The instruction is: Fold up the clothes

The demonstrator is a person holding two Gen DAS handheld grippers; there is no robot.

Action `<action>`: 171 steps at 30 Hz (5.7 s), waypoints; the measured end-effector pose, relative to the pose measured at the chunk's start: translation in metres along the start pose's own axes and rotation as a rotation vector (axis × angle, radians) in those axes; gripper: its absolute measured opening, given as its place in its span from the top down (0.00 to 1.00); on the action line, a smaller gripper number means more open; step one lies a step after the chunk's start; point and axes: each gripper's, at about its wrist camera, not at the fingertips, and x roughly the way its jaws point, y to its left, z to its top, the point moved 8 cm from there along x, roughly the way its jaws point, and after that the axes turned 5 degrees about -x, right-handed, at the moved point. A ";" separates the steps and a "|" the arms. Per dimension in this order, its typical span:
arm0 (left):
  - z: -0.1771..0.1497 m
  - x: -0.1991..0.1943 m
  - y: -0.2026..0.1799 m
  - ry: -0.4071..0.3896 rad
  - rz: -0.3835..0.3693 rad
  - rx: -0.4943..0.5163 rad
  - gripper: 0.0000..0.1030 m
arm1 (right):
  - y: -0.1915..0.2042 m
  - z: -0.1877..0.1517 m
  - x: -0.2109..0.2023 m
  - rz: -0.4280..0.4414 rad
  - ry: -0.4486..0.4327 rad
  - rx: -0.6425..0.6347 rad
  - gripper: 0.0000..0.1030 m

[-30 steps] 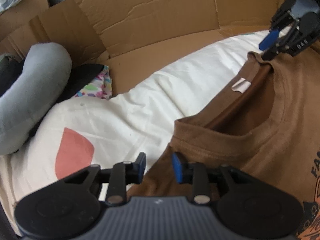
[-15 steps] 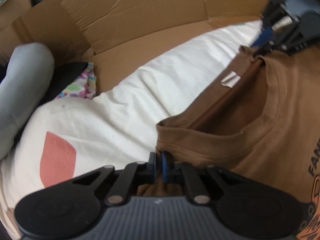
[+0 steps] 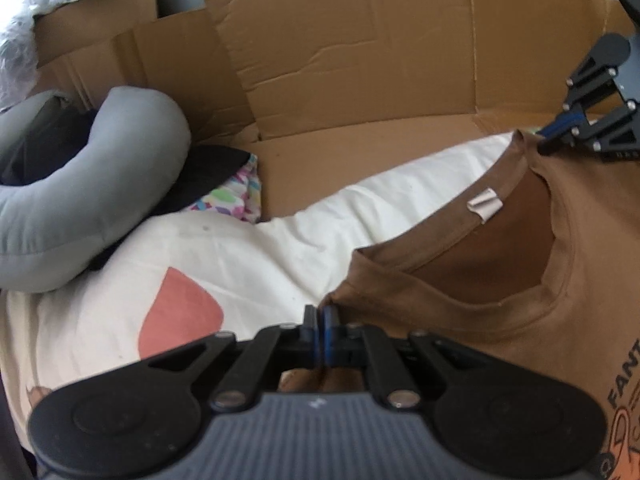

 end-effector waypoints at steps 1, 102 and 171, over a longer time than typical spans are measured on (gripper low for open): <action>0.000 0.001 -0.001 0.000 0.005 0.005 0.98 | 0.000 0.001 0.001 -0.008 0.002 -0.002 0.99; -0.171 -0.159 -0.114 0.182 -0.016 -0.417 0.54 | -0.136 -0.286 -0.140 -0.425 0.380 0.468 0.98; -0.255 -0.180 0.082 -0.063 0.556 -0.748 0.54 | -0.002 -0.289 -0.226 -0.278 0.367 0.492 0.87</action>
